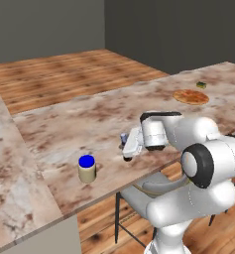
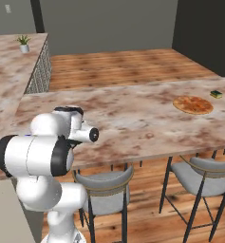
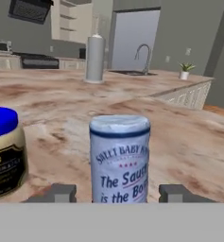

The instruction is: Move the mayonnaise and condiment bottle from the cabinet to the dining counter.

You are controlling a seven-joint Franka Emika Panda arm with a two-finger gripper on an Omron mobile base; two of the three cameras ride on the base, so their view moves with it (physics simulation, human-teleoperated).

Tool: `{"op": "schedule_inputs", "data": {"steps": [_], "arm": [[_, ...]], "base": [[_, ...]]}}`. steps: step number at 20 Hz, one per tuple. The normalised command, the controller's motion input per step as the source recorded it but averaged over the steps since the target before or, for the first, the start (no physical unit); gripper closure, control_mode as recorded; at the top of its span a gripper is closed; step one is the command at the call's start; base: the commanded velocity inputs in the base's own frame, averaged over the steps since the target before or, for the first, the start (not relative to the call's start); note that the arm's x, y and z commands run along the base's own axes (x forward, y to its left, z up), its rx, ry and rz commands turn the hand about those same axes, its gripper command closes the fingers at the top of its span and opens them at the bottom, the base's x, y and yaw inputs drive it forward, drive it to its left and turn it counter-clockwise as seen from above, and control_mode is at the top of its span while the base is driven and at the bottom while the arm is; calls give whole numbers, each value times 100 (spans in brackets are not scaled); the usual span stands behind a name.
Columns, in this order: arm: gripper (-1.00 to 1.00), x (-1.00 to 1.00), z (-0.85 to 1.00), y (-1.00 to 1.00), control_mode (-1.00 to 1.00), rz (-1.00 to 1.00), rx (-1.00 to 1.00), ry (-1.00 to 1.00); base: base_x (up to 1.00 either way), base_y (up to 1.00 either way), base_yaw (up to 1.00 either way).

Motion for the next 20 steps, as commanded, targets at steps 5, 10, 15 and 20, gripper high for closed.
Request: {"op": "schedule_inputs", "data": {"steps": [5,10,15,20], "arm": [[100,61,-61,0,-100,6,0,0],[100,54,-55,0,-100,7,2,0],[100,28,-40,0,-100,9,1,-6],[100,-23,-10,-4,-100,15,2,-28]], "base": [[0,0,0],[0,0,0],[0,0,0],[0,0,0]]}}
